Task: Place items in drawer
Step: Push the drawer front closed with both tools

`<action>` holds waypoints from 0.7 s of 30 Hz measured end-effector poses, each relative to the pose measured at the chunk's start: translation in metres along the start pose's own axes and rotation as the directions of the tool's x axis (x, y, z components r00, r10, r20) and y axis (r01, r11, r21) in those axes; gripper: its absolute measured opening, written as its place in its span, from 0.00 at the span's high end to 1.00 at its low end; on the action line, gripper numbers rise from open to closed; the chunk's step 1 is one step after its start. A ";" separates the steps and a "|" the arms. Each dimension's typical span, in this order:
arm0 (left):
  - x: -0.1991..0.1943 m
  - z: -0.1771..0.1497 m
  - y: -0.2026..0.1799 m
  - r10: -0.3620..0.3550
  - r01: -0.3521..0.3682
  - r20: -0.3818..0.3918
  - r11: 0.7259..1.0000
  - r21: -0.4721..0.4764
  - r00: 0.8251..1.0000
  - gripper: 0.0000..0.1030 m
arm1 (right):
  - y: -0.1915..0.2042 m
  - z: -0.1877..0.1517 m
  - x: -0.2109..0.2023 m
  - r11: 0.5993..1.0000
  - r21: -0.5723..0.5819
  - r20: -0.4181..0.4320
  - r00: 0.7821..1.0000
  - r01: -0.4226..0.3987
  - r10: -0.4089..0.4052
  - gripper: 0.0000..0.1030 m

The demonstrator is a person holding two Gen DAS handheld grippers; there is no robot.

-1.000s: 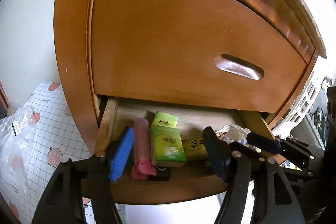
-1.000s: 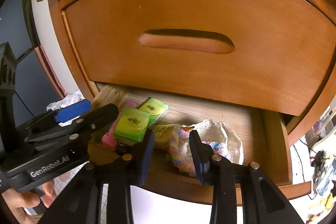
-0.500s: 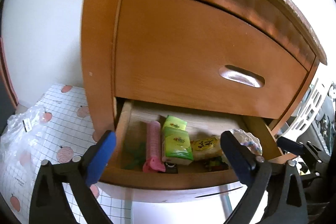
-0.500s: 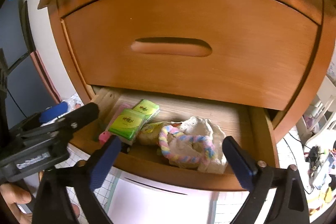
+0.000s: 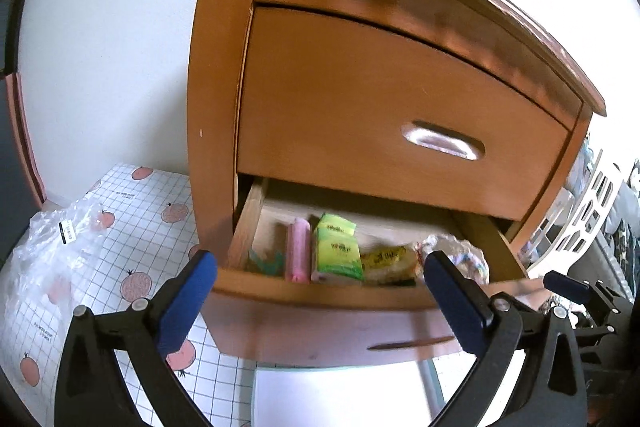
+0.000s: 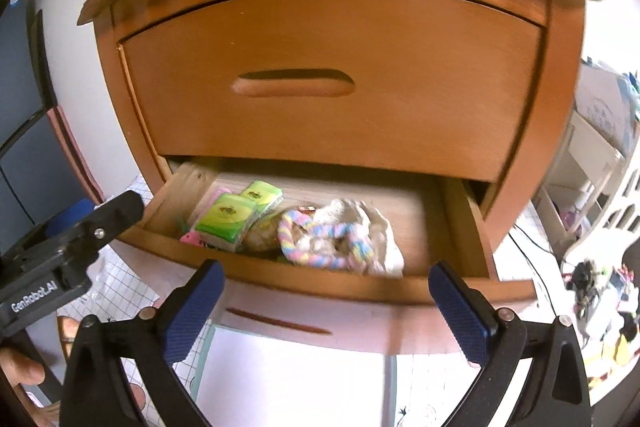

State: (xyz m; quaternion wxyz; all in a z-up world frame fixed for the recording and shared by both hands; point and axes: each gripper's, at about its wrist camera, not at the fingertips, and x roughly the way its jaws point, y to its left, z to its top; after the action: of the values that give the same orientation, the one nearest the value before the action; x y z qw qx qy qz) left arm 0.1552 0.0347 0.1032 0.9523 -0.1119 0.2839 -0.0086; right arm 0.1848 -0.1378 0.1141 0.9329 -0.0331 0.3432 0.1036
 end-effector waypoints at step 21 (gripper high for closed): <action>0.045 -0.026 -0.012 0.043 -0.037 -0.105 0.997 0.061 0.994 0.00 | -0.026 -0.033 0.031 0.995 0.083 -0.103 0.993 0.059 -0.050 0.00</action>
State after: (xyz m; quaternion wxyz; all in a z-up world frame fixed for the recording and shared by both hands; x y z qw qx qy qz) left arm 0.1792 0.0138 0.0605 0.9388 -0.0772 0.3358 -0.0041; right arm 0.1925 -0.1619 0.0682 0.9176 -0.0074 0.3928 0.0613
